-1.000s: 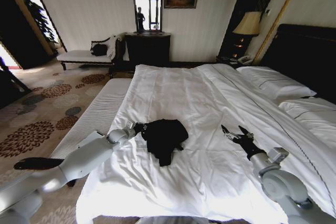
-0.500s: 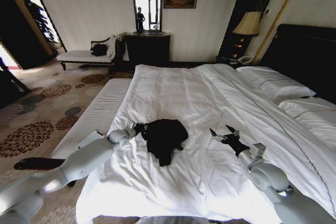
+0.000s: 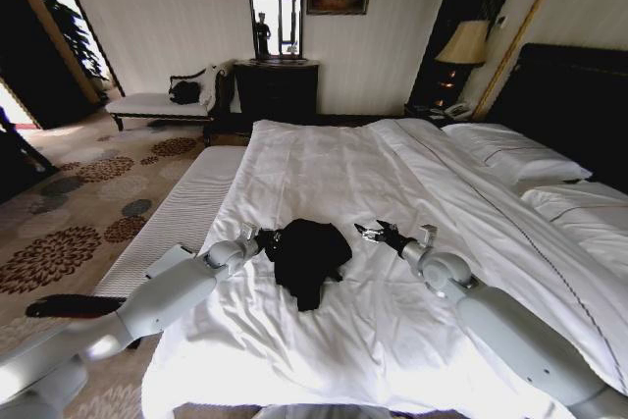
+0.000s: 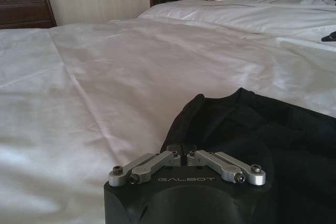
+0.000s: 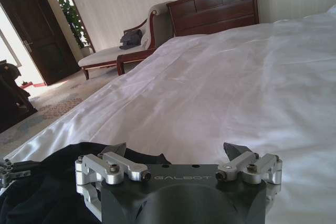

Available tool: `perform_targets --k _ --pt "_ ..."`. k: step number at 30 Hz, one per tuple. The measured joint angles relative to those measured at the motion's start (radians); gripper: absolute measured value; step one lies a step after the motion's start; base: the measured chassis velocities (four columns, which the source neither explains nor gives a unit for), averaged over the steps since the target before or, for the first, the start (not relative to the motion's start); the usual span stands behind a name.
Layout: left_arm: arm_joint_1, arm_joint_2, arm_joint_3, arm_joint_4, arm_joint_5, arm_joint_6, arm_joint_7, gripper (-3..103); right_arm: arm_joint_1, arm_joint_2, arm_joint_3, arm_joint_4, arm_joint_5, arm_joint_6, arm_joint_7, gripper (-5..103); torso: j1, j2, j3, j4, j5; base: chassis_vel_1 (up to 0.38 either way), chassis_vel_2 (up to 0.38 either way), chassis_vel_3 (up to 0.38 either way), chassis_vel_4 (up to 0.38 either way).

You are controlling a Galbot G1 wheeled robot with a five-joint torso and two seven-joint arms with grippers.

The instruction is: Fold the clothes on the bed.

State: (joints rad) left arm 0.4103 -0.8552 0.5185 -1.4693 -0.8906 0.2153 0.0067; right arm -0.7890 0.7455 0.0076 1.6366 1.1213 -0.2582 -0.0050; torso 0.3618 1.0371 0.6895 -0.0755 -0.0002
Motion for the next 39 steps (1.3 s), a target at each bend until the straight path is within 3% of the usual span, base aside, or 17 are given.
perform_targets --k 13,20,30,31,33,35,36,39 --pt "0.005 -0.014 0.004 -0.009 -0.001 0.001 0.000 0 0.069 0.072 -0.122 -0.121 -0.009 -0.018 -0.020 103 0.000 0.000 0.000 0.0000 0.0001 0.000 0.000 0.000 0.000" --pt "0.017 -0.017 0.006 -0.011 0.000 0.001 0.000 0 0.094 0.110 -0.146 -0.195 -0.020 -0.014 -0.024 91 0.000 0.000 0.000 -0.0001 0.0002 0.000 0.000 0.000 0.000" --pt "0.024 -0.021 0.006 -0.012 0.001 0.001 0.000 0 0.117 0.145 -0.150 -0.267 -0.005 -0.010 -0.018 87 0.000 0.000 0.000 -0.0003 0.0001 0.000 0.000 0.000 0.000" --pt "0.024 -0.019 0.005 -0.012 0.001 0.001 0.000 0 0.117 0.148 -0.153 -0.267 -0.005 -0.010 -0.018 82 0.000 0.000 0.000 -0.0003 0.0002 0.000 0.000 0.000 0.000" --pt "0.024 -0.018 0.005 -0.012 0.001 0.001 0.000 0 0.117 0.149 -0.154 -0.267 -0.005 -0.010 -0.018 82 0.000 0.000 0.000 -0.0002 0.0002 0.000 0.000 0.000 0.000" --pt "0.024 -0.017 0.004 -0.013 0.001 0.000 0.000 0 0.114 0.154 -0.158 -0.266 -0.007 -0.011 -0.017 71 0.000 0.000 0.000 0.0000 0.0002 0.000 0.000 0.000 0.000" --pt "0.024 -0.017 0.003 -0.013 0.001 0.000 0.000 0 0.114 0.157 -0.159 -0.267 -0.008 -0.012 -0.016 61 0.000 0.000 0.000 -0.0001 0.0001 0.000 0.000 0.000 0.000" --pt "0.024 -0.018 0.003 -0.013 0.001 0.000 0.000 0 0.114 0.159 -0.161 -0.269 -0.009 -0.012 -0.016 55 0.000 0.000 0.000 0.0000 0.0001 0.000 0.000 0.000 0.000"
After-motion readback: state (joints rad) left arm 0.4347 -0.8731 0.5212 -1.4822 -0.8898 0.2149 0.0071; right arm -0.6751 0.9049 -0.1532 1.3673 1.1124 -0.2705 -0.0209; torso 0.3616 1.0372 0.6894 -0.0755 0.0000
